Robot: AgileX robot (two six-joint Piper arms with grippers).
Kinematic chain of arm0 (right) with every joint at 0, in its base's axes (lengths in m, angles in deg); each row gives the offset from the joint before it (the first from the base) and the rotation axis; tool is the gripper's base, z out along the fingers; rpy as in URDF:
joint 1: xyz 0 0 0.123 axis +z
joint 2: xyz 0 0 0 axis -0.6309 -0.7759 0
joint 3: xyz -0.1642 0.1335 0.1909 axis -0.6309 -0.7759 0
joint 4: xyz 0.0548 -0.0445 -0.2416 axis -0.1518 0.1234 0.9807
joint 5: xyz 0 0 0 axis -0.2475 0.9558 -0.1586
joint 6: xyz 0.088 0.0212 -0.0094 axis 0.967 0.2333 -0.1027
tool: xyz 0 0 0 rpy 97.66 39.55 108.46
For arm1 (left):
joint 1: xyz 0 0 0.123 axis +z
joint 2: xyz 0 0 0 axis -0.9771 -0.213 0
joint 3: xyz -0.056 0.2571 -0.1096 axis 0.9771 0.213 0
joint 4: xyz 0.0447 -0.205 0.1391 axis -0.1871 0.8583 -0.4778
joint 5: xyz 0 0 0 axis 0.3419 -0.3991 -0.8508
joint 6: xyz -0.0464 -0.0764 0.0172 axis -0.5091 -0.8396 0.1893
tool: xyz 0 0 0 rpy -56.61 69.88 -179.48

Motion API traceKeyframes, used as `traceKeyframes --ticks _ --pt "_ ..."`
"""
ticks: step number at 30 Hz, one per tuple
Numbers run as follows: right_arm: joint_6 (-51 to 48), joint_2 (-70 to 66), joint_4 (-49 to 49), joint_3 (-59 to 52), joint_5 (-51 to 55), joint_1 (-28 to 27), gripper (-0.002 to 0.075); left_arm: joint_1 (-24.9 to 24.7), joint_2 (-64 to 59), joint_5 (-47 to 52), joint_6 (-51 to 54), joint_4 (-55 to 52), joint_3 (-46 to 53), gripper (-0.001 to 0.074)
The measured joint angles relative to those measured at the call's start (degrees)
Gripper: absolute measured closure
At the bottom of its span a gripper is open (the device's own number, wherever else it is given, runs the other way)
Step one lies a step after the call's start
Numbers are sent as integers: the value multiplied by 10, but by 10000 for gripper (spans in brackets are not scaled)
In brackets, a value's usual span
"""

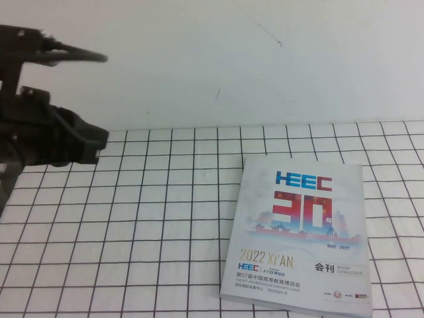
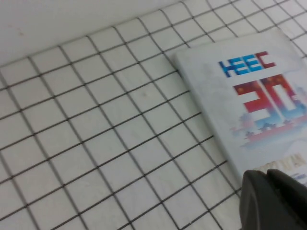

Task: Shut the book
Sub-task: 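Close the open booklet and leave it lying on the table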

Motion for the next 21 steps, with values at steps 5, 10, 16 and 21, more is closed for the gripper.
traceKeyframes --ticks 5,10,16,21 --pt "30 138 0 -146 -51 0 727 0 127 -104 -42 -56 80 739" --pt "68 270 0 -301 -132 0 727 0 246 -224 -47 -58 202 739" --pt "77 410 -10 -478 -279 -1 727 0 360 -257 -45 -55 340 739" --pt "77 480 -62 -598 -404 -1 727 0 421 -257 -12 -52 404 739"
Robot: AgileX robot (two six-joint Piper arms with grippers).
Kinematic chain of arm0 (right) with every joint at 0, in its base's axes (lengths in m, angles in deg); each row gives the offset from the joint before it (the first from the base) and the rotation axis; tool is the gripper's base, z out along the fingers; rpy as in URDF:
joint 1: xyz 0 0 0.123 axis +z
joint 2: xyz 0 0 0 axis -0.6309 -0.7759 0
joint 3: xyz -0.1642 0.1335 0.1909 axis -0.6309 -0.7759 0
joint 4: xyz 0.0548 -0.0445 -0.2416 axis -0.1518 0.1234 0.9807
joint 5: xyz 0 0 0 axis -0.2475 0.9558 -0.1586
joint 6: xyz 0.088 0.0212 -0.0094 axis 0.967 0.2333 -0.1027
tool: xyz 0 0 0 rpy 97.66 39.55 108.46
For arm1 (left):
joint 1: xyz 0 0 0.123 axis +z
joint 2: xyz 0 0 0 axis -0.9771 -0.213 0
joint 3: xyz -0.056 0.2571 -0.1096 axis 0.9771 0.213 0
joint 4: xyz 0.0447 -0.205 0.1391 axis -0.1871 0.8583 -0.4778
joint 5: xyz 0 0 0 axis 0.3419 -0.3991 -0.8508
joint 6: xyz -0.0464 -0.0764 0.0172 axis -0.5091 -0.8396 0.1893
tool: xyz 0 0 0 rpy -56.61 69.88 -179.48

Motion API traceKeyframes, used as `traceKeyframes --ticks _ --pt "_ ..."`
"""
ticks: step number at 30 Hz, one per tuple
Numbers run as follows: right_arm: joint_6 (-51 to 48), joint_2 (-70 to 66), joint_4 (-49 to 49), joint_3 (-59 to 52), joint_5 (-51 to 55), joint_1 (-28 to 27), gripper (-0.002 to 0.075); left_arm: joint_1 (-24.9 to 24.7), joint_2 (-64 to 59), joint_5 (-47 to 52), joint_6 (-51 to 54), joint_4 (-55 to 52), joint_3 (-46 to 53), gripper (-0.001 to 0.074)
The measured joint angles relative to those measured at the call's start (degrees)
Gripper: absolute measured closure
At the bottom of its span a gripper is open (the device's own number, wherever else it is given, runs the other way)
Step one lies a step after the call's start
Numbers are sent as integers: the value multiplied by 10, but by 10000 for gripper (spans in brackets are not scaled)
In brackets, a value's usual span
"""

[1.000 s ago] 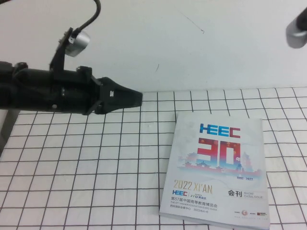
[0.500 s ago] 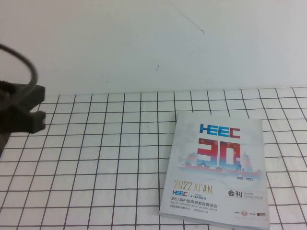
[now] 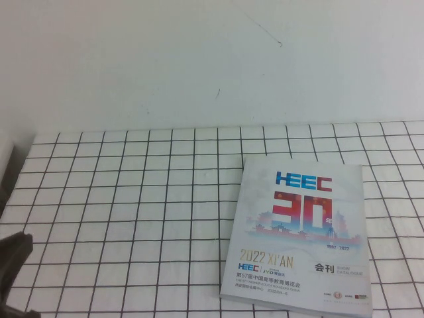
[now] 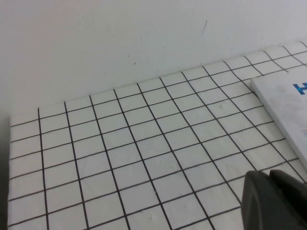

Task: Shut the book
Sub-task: 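Close the open booklet and leave it lying on the table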

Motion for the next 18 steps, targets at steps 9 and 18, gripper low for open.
traceKeyframes --ticks 9,18 --pt "1 11 -64 -63 -25 0 727 0 18 1 9 1 22 739" --pt "1 11 -68 -79 -8 0 727 0 19 1 10 2 22 739"
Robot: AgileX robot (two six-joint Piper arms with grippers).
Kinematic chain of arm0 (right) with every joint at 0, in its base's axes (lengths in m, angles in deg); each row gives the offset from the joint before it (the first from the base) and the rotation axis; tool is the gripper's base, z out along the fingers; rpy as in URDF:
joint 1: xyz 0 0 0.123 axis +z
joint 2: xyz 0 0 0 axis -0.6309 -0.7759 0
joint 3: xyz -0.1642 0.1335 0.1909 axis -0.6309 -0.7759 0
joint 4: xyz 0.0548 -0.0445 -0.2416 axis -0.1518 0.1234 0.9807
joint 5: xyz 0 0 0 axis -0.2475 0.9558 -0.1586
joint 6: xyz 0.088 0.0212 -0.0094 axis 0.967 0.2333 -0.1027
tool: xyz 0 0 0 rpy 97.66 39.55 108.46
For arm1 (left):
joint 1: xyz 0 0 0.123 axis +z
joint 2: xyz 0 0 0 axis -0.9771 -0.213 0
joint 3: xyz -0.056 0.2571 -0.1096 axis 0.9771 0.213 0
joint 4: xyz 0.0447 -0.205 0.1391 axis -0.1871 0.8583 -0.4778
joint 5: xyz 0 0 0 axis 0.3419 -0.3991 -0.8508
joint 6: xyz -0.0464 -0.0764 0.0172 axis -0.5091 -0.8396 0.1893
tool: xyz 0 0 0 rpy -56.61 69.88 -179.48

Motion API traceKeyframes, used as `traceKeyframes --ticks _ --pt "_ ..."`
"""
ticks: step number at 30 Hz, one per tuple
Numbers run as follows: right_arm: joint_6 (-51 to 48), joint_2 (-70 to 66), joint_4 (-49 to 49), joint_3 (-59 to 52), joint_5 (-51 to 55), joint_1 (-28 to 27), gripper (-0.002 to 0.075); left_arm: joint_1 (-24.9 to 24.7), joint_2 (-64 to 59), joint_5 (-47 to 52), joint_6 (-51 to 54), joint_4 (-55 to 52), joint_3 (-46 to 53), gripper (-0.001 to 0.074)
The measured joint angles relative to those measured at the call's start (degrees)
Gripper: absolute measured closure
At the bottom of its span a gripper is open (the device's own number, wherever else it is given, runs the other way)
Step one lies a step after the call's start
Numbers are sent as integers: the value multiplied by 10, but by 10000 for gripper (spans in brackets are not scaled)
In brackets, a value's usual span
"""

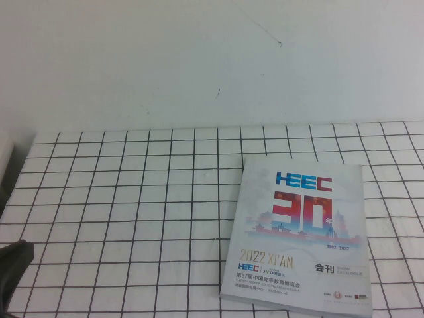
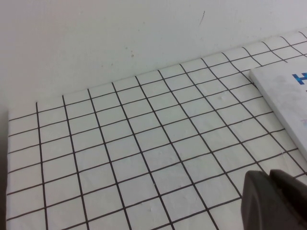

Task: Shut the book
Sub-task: 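Close the open booklet and leave it lying on the table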

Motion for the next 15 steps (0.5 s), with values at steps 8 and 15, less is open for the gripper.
traceKeyframes --ticks 8,15 --pt "0 0 0 0 11 0 727 0 0 0 1 1 0 739" --pt "0 0 -2 0 11 0 727 0 78 -47 -3 3 72 739"
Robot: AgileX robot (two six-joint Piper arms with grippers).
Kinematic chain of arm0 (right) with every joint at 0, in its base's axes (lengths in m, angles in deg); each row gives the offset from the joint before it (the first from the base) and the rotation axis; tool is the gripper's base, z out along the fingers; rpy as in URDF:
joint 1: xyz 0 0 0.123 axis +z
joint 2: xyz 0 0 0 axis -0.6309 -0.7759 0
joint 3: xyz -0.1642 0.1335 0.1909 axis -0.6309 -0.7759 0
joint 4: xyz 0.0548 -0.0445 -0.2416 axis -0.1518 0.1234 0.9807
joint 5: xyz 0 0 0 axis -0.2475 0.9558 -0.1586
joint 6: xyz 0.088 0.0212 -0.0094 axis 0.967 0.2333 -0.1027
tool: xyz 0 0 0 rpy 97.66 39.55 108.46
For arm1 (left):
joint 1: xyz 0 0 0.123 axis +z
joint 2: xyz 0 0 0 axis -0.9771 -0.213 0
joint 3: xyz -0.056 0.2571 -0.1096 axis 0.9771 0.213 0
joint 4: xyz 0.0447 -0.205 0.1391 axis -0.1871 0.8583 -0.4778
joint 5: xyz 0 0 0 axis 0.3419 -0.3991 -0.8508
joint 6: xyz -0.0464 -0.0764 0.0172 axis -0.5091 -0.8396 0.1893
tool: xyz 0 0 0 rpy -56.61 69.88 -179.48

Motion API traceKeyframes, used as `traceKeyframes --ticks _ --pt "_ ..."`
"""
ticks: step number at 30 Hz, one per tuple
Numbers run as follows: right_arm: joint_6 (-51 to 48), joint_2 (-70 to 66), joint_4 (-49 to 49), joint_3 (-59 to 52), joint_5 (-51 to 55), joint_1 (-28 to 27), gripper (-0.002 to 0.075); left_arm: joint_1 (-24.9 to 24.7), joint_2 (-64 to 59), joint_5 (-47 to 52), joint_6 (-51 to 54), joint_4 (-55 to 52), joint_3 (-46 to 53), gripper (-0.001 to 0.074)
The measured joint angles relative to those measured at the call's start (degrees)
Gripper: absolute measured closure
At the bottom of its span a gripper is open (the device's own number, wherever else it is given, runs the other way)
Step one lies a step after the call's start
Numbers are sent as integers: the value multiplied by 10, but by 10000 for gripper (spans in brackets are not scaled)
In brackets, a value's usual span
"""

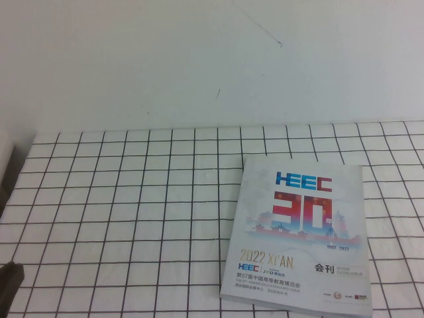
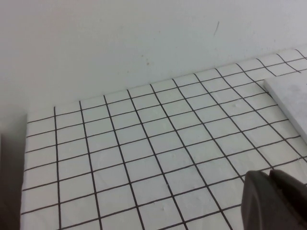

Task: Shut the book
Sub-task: 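Close the open booklet and leave it lying on the table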

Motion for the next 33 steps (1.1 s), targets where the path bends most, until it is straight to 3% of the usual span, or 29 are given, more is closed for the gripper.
traceKeyframes --ticks 9,13,21,33 --pt "0 0 -3 0 0 0 727 0 160 -56 0 -56 156 739" --pt "0 0 -3 0 1 0 727 1 191 -36 -40 -184 159 739" --pt "0 0 -9 0 4 0 727 1 194 31 -313 -281 158 739" --pt "0 0 -10 -3 16 0 727 1 194 35 -351 -289 157 739"
